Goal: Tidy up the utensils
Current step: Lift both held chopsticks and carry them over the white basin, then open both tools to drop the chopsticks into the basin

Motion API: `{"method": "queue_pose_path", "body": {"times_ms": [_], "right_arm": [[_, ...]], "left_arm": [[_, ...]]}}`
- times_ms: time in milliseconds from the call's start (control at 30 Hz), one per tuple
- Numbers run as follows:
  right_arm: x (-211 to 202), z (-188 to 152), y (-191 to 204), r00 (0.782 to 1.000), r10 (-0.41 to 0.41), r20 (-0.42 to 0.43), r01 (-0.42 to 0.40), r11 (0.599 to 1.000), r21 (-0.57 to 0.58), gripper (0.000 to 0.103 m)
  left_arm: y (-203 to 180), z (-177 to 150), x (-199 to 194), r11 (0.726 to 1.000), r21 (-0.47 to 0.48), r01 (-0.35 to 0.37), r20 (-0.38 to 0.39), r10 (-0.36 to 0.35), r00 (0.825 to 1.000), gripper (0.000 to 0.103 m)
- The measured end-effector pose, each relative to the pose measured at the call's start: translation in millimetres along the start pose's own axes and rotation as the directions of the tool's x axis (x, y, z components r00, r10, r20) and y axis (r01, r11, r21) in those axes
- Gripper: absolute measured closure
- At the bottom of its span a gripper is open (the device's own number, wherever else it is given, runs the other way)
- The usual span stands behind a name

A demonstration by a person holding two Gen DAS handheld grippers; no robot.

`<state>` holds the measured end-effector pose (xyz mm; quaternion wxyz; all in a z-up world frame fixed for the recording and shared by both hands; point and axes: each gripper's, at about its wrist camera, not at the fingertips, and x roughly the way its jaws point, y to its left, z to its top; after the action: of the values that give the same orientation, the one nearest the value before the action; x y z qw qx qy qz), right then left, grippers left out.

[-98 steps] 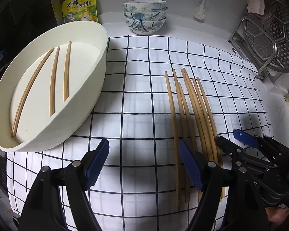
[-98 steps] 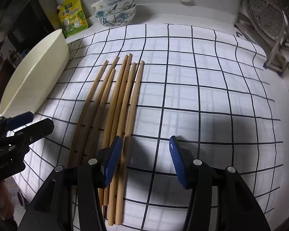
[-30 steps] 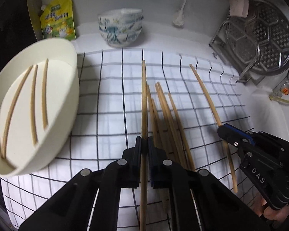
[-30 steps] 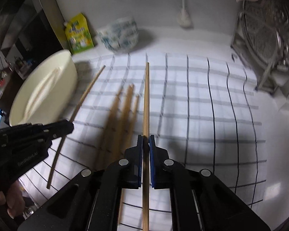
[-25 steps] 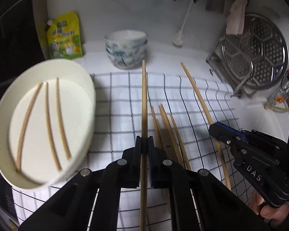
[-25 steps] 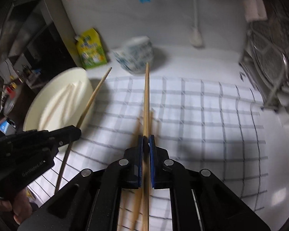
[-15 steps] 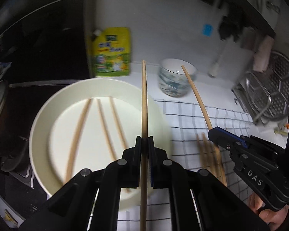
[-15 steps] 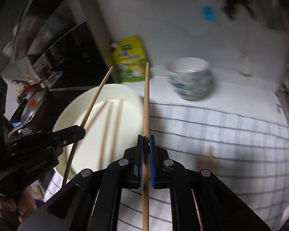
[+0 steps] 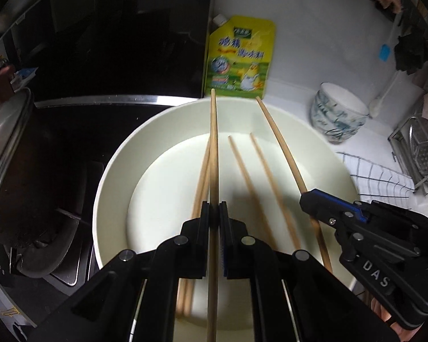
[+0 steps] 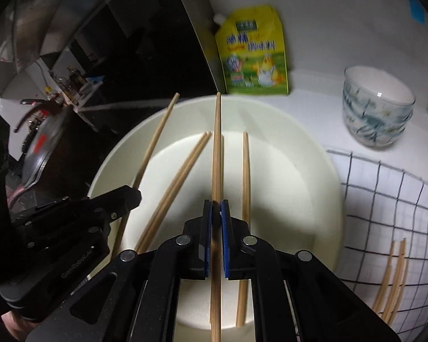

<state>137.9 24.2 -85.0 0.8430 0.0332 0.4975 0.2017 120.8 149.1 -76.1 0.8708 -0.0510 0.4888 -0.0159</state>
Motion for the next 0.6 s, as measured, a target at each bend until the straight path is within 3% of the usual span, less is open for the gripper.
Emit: {"method": "queue_pose_path", "body": {"times_ms": [333, 367, 400, 433, 500, 567, 600], "right_arm": [[29, -8, -10, 0.997, -0.048, -0.063, 0.051, 0.997, 0.056, 0.096], [29, -8, -10, 0.997, -0.056, -0.058, 0.059, 0.996, 0.061, 0.092], [27, -9, -11, 0.997, -0.063, -0.053, 0.066, 0.996, 0.064, 0.08], [25, -9, -11, 0.997, -0.071, -0.043, 0.073, 0.995, 0.066, 0.074], [19, -8, -10, 0.997, -0.075, -0.025, 0.076, 0.995, 0.065, 0.074], [13, -9, -9, 0.997, -0.08, -0.012, 0.08, 0.995, 0.061, 0.074], [11, -9, -8, 0.996, -0.086, -0.007, 0.086, 0.995, 0.058, 0.074]], "left_arm": [[9, -3, 26, 1.0, 0.015, 0.021, -0.063, -0.02, 0.998, 0.095], [10, -3, 26, 1.0, 0.011, 0.019, -0.063, -0.018, 0.998, 0.095], [11, -3, 26, 1.0, 0.006, 0.017, -0.062, -0.017, 0.998, 0.095], [13, -2, 26, 1.0, -0.002, 0.017, -0.063, -0.017, 0.998, 0.089], [16, -1, 24, 1.0, -0.018, 0.015, -0.061, -0.016, 0.998, 0.074], [20, -2, 19, 0.999, -0.034, 0.011, -0.046, -0.012, 0.999, 0.049], [21, -2, 16, 0.999, -0.039, 0.008, -0.035, -0.01, 0.999, 0.045]]}}
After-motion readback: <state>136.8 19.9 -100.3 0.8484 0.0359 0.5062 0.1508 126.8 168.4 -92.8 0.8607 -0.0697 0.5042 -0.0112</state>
